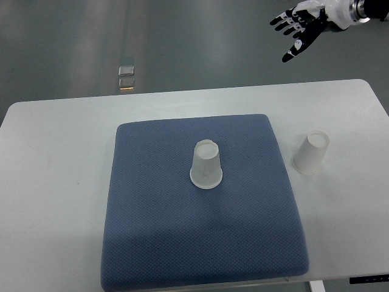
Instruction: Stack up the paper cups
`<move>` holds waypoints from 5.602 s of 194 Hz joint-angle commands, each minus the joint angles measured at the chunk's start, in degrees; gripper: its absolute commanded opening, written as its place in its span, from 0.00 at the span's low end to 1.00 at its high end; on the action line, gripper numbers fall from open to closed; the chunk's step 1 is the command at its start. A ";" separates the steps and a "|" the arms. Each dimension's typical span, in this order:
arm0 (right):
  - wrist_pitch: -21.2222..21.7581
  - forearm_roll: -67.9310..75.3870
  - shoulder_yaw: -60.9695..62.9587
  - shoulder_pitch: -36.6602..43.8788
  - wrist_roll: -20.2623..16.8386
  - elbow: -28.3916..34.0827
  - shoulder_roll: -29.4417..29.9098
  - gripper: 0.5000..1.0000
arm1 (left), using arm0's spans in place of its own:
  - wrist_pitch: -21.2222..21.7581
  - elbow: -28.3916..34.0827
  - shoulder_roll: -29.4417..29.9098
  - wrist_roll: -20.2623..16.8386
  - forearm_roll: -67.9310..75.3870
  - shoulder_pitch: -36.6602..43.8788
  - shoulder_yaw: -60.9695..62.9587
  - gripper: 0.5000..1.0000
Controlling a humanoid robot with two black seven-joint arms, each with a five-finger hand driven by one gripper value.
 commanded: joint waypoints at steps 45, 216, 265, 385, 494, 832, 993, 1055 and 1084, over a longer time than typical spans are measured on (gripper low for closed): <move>0.21 -5.74 -11.69 13.38 -5.74 24.06 -17.44 0.94 | -0.26 -0.46 0.00 -0.01 0.00 -0.01 0.07 1.00; -1.13 -6.18 -23.04 10.75 -8.47 33.74 -20.78 0.93 | -0.26 -3.01 0.00 0.16 0.00 -0.01 0.07 1.00; -9.48 -5.83 -22.95 4.42 -8.29 31.54 -16.30 0.93 | -0.17 -2.75 0.00 0.16 0.00 0.17 -0.19 1.00; -11.76 -6.27 -13.90 -8.68 -7.94 26.88 -10.59 0.90 | 0.09 -2.31 0.00 0.25 0.00 0.69 -0.28 1.00; -14.14 -7.94 -13.81 -13.07 -7.50 24.59 -7.07 0.78 | 0.09 -2.22 0.00 0.34 0.00 0.78 -0.28 1.00; 0.21 -5.48 -12.75 23.49 -9.08 38.22 -9.63 0.28 | 0.09 -1.60 0.00 0.16 0.00 0.43 -0.19 1.00; 0.21 5.34 -14.69 25.95 -9.08 34.70 12.44 0.31 | 0.09 -1.52 0.00 0.16 0.00 0.69 -0.28 1.00; 0.21 4.90 -15.92 22.53 -9.08 34.70 12.35 0.34 | 0.09 -1.43 0.00 0.16 0.00 0.60 -0.28 1.00; 0.21 4.02 -16.27 21.47 -9.08 34.70 12.35 0.36 | 0.09 -1.43 0.00 0.16 0.00 0.69 -0.28 1.00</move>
